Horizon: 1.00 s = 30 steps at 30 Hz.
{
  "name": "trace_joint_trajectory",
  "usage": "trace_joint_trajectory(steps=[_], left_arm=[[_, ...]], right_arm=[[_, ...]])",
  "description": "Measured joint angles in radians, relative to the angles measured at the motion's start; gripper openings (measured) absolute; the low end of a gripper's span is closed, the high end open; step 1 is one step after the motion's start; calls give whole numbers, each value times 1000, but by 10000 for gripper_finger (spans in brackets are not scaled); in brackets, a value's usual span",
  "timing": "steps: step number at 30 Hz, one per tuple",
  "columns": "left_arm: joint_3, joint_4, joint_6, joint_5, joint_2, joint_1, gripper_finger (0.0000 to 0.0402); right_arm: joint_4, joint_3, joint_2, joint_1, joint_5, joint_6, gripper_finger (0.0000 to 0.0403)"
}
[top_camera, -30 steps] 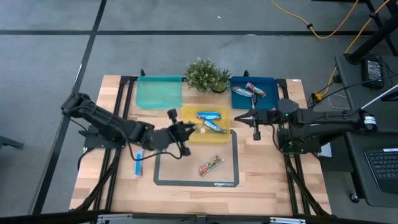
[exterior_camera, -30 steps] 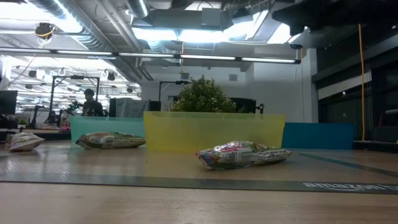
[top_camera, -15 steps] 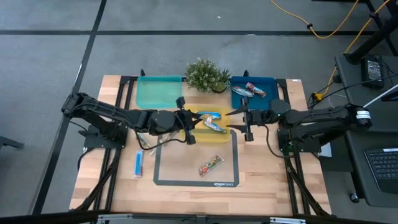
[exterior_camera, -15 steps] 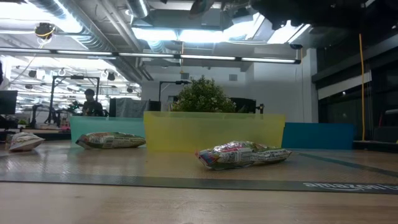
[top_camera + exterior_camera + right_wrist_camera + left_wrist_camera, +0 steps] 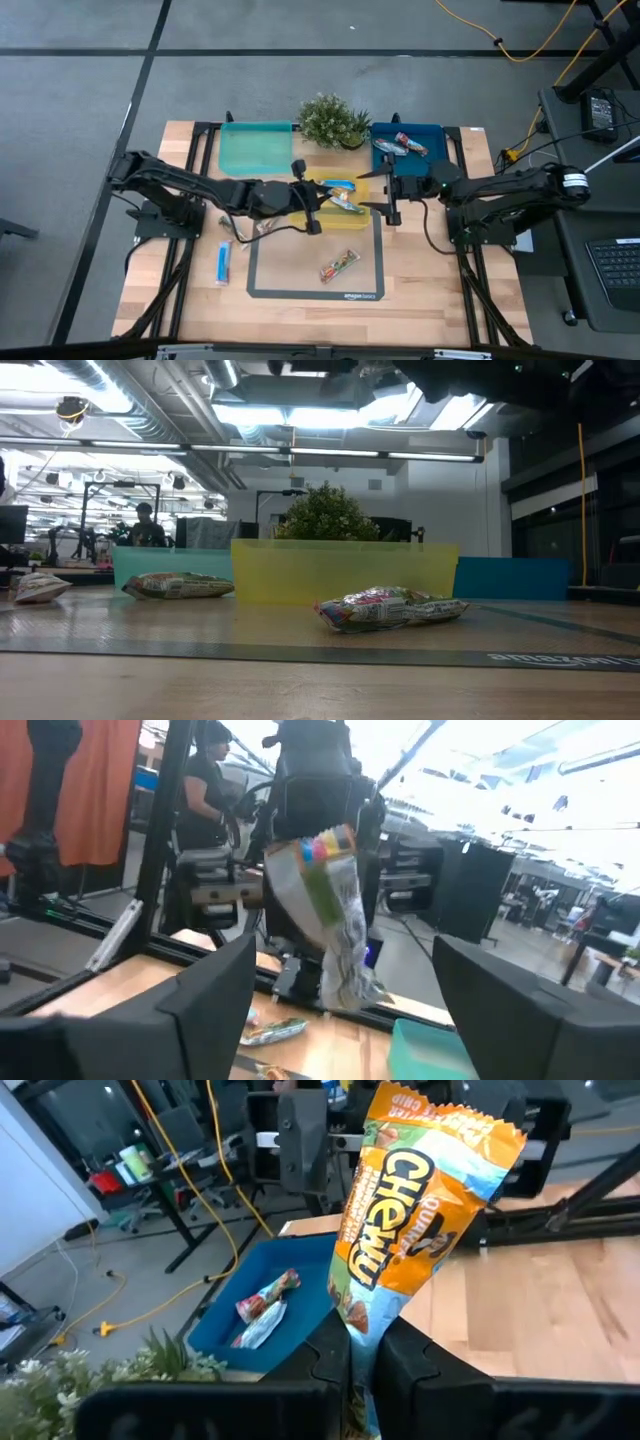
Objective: Pick and place Granola Bars by type
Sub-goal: Put the orange granola bar into the green bin
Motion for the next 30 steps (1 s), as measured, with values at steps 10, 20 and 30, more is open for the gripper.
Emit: trace_joint_trajectory(steps=[10,20,30], left_arm=[[0,72,18,26,44,28,17],[-1,78,11,58,45,38,17],[-1,73,11,72,45,30,17]], right_arm=[[4,91,115,46,-35,-9,302],[4,165,212,59,-34,-19,302],[3,178,230,59,-35,-22,235]])
